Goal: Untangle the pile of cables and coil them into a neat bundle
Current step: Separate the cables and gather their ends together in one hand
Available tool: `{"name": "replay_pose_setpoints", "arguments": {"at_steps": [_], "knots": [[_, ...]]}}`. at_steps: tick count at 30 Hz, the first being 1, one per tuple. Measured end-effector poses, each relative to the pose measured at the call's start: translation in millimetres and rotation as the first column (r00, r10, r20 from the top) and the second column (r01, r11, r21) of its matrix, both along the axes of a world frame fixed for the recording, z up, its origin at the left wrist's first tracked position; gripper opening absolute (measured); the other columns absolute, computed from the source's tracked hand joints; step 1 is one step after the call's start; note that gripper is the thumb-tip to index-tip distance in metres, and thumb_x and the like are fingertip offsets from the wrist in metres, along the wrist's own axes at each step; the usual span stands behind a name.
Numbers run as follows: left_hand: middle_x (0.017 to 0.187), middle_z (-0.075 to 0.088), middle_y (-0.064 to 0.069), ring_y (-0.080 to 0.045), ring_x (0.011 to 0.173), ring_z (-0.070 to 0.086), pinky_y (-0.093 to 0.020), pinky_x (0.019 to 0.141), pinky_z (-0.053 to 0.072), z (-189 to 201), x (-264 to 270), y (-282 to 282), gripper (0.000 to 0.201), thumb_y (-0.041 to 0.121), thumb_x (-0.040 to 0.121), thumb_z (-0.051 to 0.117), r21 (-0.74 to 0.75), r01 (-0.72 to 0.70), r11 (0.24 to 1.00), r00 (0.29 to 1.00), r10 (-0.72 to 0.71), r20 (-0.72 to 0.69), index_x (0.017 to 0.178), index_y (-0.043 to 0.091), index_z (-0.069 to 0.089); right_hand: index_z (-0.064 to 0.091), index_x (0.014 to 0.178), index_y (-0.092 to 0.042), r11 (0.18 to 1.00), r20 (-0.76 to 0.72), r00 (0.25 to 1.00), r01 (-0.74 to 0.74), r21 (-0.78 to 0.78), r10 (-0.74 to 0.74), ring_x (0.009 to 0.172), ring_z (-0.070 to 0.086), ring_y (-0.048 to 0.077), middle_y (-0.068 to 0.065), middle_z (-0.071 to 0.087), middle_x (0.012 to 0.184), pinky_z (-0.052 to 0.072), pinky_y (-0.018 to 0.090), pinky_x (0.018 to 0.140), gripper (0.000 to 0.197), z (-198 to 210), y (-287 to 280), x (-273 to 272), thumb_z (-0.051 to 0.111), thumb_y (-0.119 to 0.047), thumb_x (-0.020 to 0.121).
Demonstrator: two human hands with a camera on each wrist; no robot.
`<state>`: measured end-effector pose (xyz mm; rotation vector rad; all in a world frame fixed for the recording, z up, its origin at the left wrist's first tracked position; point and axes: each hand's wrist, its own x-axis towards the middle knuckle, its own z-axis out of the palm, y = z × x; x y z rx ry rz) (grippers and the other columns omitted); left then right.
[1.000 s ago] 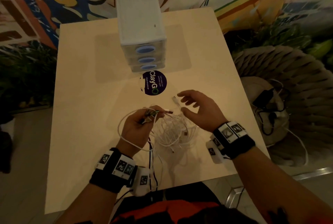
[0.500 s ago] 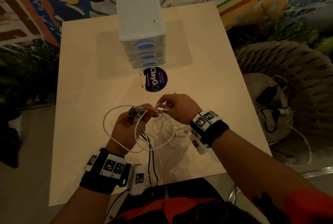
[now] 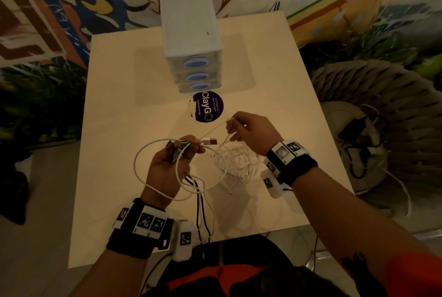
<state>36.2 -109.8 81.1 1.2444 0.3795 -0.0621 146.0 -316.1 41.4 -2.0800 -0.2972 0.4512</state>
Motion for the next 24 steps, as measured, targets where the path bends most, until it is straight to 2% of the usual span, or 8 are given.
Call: {"name": "replay_pose_setpoints", "arguments": {"at_steps": [3, 6, 8, 12, 15, 17, 19, 24], "knots": [[0.079, 0.074, -0.005, -0.003, 0.058, 0.065, -0.009, 0.059, 0.049, 2, -7, -5, 0.023, -0.014, 0.094, 0.049, 0.002, -0.08, 0.997, 0.995, 0.08, 0.066, 0.091, -0.002, 0.068, 0.062, 0.094, -0.018, 0.993, 0.002, 0.998, 0.066, 0.093, -0.067, 0.076, 0.075, 0.013, -0.002, 0.073, 0.089, 0.061, 0.041, 0.077, 0.022, 9, -1, 2, 0.046, -0.028, 0.107], [0.084, 0.076, 0.002, -0.008, 0.077, 0.071, -0.014, 0.076, 0.053, -5, -10, -1, 0.03, -0.003, 0.09, 0.064, 0.061, -0.062, 0.996, 0.99, 0.054, 0.133, 0.08, 0.018, 0.082, 0.059, 0.099, -0.014, 0.99, -0.019, 0.996, 0.085, 0.113, -0.083, 0.075, 0.075, 0.016, -0.001, 0.074, 0.091, 0.062, 0.045, 0.077, 0.025, 17, -2, 1, 0.049, -0.037, 0.105], [0.084, 0.076, 0.0, -0.009, 0.078, 0.071, -0.014, 0.075, 0.054, -8, -12, 5, 0.007, 0.022, 0.08, 0.081, -0.033, -0.06, 0.998, 0.991, 0.064, 0.116, 0.08, 0.015, 0.081, 0.058, 0.099, -0.015, 0.992, -0.01, 0.996, 0.085, 0.088, -0.085, 0.074, 0.075, 0.015, -0.001, 0.074, 0.091, 0.062, 0.047, 0.074, 0.029, 20, -3, 0, 0.052, -0.043, 0.103], [0.082, 0.073, 0.002, -0.002, 0.059, 0.062, -0.009, 0.06, 0.047, -7, -16, 7, 0.017, 0.012, 0.085, 0.064, 0.035, -0.067, 0.997, 0.989, 0.061, 0.134, 0.08, 0.016, 0.079, 0.057, 0.096, -0.022, 0.995, 0.088, 0.994, 0.073, -0.062, -0.067, 0.07, 0.073, 0.01, -0.007, 0.072, 0.093, 0.061, 0.045, 0.07, 0.029, 17, -10, 0, 0.054, -0.051, 0.1], [0.079, 0.071, 0.003, -0.001, 0.062, 0.064, -0.01, 0.061, 0.048, -3, -17, 9, 0.02, 0.039, 0.066, 0.078, -0.003, 0.027, 1.0, 0.987, -0.026, 0.157, 0.076, 0.022, 0.08, 0.057, 0.101, -0.026, 0.959, 0.066, 0.997, 0.048, -0.278, -0.031, 0.079, 0.072, 0.015, -0.005, 0.071, 0.099, 0.059, 0.042, 0.074, 0.034, 5, -16, 3, 0.048, -0.059, 0.099], [0.082, 0.073, -0.005, -0.008, 0.074, 0.07, -0.013, 0.068, 0.053, -8, -17, 9, 0.046, 0.049, 0.048, 0.095, -0.101, 0.047, 0.994, 0.989, -0.032, 0.147, 0.077, 0.016, 0.081, 0.059, 0.102, -0.024, 0.936, -0.018, 1.0, -0.007, -0.352, 0.001, 0.084, 0.071, 0.02, -0.001, 0.072, 0.098, 0.059, 0.039, 0.073, 0.027, -2, -18, 2, 0.048, -0.049, 0.102], [0.087, 0.076, -0.009, -0.016, 0.083, 0.074, -0.016, 0.077, 0.055, -10, -19, 7, 0.051, 0.052, 0.051, 0.097, -0.07, 0.008, 0.998, 0.982, 0.005, 0.188, 0.082, 0.015, 0.083, 0.061, 0.1, -0.023, 0.946, -0.044, 0.999, -0.021, -0.324, 0.007, 0.081, 0.072, 0.019, 0.0, 0.073, 0.095, 0.056, 0.029, 0.066, 0.014, -7, -16, -3, 0.05, -0.031, 0.104], [0.093, 0.078, 0.002, -0.016, 0.088, 0.073, -0.022, 0.087, 0.055, -16, -22, 5, 0.046, 0.064, 0.057, 0.09, 0.025, -0.049, 0.998, 0.978, 0.043, 0.206, 0.086, 0.028, 0.083, 0.067, 0.101, -0.026, 0.937, 0.244, 0.951, 0.251, -0.244, -0.191, 0.079, 0.069, 0.014, -0.01, 0.072, 0.093, 0.051, 0.029, 0.073, 0.01, -5, -16, -2, 0.063, -0.033, 0.096]]}}
